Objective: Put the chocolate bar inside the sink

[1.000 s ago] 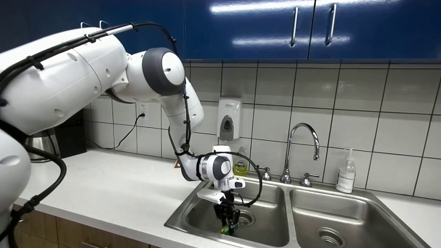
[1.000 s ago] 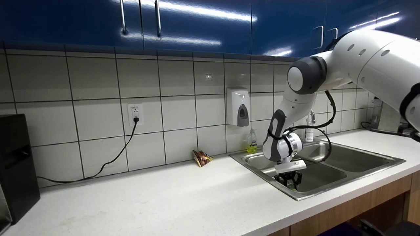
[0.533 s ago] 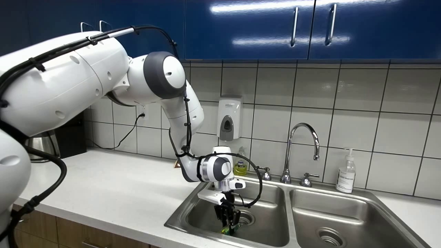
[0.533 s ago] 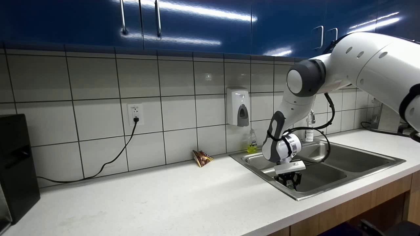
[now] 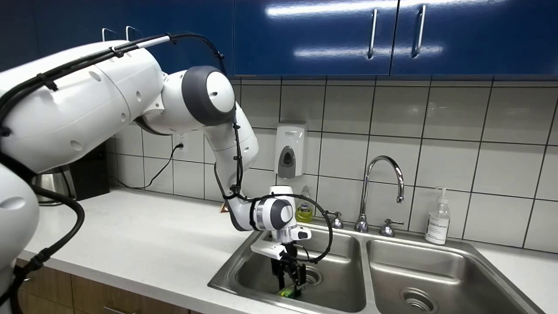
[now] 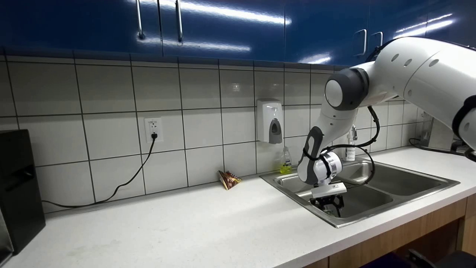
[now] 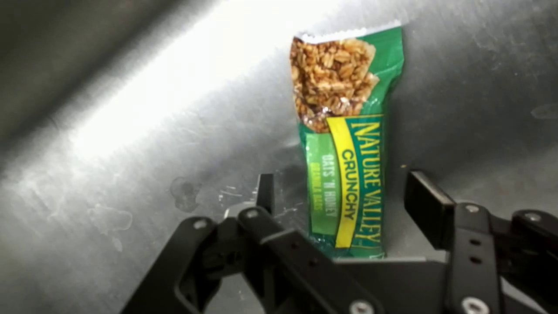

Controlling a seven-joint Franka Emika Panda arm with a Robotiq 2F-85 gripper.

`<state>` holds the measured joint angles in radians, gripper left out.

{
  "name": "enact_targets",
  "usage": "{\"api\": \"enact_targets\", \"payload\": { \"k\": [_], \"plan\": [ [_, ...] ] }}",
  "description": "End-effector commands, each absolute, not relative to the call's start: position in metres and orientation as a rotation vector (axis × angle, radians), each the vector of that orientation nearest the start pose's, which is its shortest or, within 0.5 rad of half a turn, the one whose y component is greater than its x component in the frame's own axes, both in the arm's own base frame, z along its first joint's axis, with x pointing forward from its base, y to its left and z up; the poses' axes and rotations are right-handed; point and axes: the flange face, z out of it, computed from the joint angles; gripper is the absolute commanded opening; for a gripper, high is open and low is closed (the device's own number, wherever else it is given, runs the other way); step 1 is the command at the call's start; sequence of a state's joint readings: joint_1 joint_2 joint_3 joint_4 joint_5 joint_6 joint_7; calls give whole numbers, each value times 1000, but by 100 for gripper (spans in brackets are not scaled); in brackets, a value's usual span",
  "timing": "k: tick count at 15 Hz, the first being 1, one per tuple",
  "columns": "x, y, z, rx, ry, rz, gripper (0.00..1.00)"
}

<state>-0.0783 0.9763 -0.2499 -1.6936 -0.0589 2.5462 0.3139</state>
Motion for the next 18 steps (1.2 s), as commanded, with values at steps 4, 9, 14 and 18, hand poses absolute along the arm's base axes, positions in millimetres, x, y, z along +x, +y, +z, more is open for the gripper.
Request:
{"api": "enact_targets", "payload": {
  "k": [4,9,14,18],
  "plan": [
    [611,-204,47,-3271,869,160,100],
    [607,-214,63,-3272,902,115,100],
    [608,-223,83,-3271,922,48,100],
    [609,-222,104,-3264,922,-17,100]
  ]
}}
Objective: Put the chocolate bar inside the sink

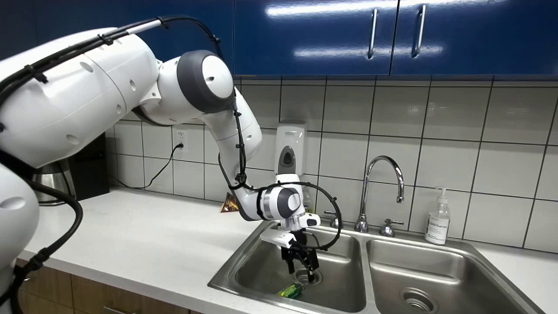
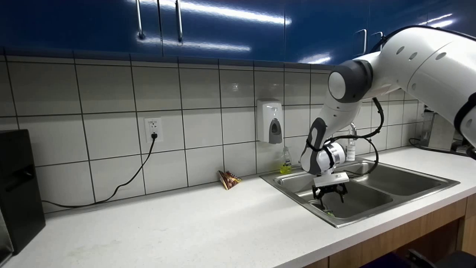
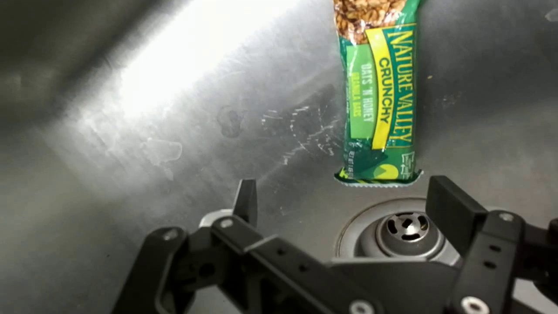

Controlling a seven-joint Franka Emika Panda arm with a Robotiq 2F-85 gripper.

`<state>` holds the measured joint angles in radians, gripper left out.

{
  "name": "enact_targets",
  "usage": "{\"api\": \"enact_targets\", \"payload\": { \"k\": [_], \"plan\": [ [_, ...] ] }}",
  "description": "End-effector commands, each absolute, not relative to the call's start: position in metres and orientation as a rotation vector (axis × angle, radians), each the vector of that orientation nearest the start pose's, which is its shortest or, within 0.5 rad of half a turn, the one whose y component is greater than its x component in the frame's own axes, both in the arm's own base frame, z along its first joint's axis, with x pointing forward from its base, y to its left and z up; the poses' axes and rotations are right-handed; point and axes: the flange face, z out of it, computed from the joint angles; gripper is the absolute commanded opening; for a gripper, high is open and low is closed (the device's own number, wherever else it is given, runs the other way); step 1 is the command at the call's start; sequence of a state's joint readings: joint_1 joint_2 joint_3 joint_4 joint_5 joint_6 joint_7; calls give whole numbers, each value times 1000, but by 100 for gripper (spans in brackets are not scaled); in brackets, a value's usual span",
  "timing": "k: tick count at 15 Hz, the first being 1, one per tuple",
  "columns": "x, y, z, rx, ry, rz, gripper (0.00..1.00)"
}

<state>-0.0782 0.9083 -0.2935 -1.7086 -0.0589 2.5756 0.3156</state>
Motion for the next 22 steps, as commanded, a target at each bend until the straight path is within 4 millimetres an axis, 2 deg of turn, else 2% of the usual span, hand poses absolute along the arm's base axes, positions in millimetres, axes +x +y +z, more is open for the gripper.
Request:
{"api": "enact_targets", "payload": {
  "k": [1,6,10,15,18,22],
  "plan": [
    [608,-222,112,-3262,916,-41,100],
    [598,-217,156,-3231,906,-189,100],
    [582,-213,190,-3218,859,-230,100],
    [562,-190,221,-3233,470,-176,100],
    [555,-170,231,-3234,248,-136,100],
    [548,-142,239,-3249,123,-92,100]
  ]
}}
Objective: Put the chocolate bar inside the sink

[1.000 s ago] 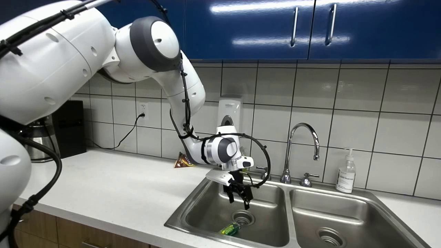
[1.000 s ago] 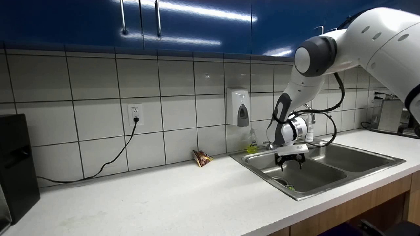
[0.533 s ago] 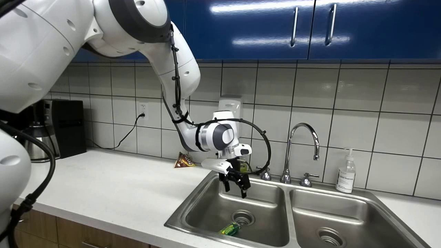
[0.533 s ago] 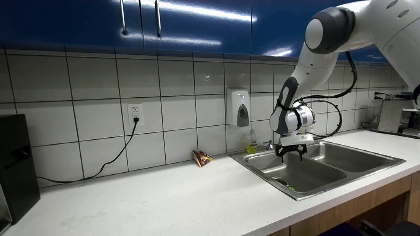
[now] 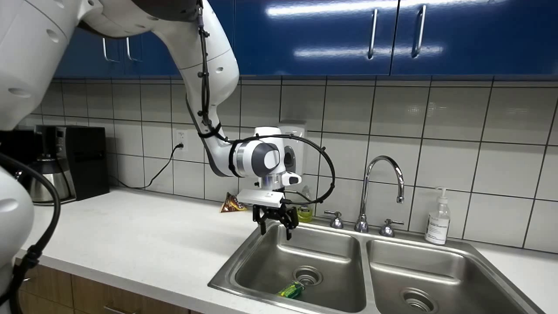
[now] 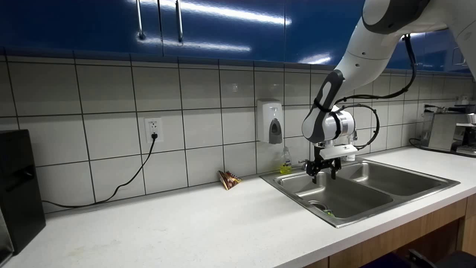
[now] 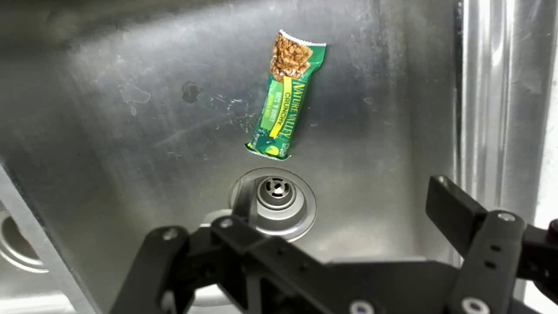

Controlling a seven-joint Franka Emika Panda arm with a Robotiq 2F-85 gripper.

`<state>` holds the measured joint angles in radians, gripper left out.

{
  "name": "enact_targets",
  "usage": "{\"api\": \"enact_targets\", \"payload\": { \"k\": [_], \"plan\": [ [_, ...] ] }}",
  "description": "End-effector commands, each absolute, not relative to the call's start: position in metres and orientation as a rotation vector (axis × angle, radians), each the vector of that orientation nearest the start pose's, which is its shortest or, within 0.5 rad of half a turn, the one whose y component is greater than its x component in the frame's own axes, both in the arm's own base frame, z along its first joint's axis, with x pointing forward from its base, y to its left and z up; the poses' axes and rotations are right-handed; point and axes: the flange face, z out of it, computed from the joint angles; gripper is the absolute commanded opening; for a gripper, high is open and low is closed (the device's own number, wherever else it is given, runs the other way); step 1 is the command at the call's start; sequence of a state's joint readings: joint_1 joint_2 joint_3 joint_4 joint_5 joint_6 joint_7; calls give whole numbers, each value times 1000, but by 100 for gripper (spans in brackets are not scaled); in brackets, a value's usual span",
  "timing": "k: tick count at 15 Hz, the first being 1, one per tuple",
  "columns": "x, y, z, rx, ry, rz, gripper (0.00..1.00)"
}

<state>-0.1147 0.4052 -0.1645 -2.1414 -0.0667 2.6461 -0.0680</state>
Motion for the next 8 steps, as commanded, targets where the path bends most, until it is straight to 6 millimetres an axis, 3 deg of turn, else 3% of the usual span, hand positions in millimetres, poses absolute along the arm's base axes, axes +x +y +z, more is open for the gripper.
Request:
{"api": "enact_targets", "payload": {
  "k": [1,8],
  "plan": [
    [546,-134,239,-3255,126,-91,100],
    [529,-94,244,-3278,70,-98,100]
  ]
}}
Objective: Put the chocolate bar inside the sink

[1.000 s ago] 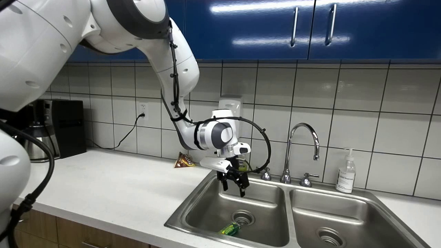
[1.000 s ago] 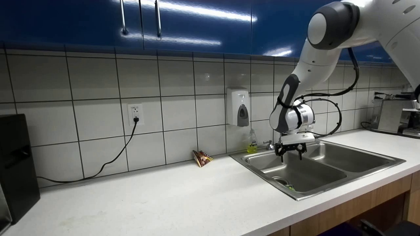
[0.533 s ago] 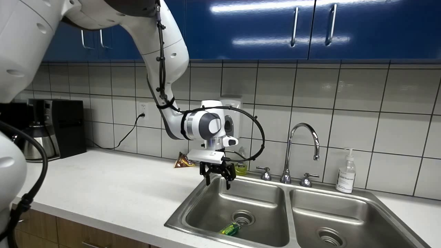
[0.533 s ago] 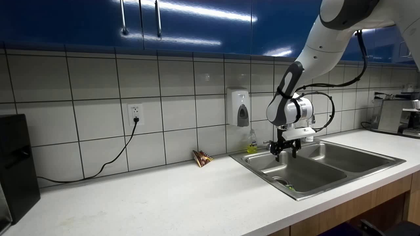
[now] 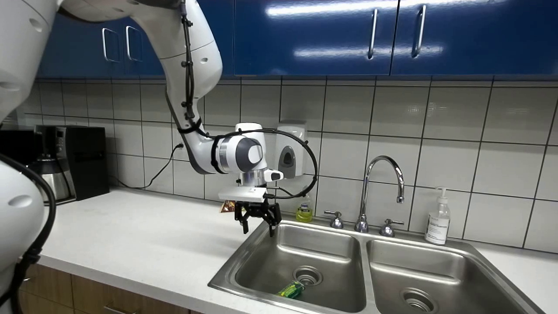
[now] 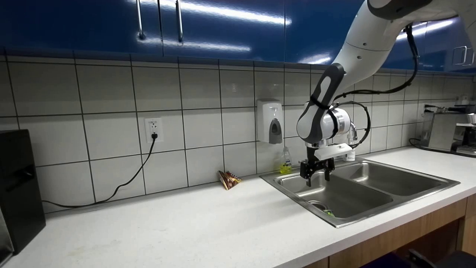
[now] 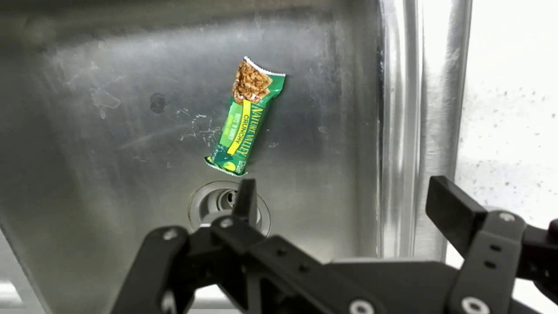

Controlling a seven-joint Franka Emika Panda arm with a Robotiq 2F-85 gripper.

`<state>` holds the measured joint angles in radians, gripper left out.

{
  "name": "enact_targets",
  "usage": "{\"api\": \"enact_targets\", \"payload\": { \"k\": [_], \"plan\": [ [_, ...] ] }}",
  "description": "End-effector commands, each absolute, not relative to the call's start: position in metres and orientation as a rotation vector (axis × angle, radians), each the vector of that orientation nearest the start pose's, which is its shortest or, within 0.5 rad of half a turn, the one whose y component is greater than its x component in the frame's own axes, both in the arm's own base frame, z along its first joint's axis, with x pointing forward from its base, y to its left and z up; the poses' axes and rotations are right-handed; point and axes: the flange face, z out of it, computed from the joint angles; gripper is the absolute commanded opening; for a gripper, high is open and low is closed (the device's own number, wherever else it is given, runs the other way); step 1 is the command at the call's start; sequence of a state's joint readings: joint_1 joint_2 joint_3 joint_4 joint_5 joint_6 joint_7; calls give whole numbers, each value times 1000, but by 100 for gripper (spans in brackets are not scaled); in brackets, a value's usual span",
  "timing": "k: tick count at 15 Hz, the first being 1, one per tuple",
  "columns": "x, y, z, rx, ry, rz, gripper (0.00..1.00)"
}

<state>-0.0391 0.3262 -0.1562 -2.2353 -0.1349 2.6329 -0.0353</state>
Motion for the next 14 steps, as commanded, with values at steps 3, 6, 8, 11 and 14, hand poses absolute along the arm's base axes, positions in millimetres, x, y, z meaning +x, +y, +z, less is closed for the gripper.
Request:
{"api": "enact_targets", "payload": {
  "k": [3,6,8,11,14],
  "plan": [
    [518,-85,247,-3286,63,-77,100],
    [505,-79,251,-3286,69,-76,100],
    [497,-75,255,-3291,68,-89,100],
    [483,-69,260,-3294,48,-82,100],
    [472,-65,265,-3292,42,-85,100]
  ]
}}
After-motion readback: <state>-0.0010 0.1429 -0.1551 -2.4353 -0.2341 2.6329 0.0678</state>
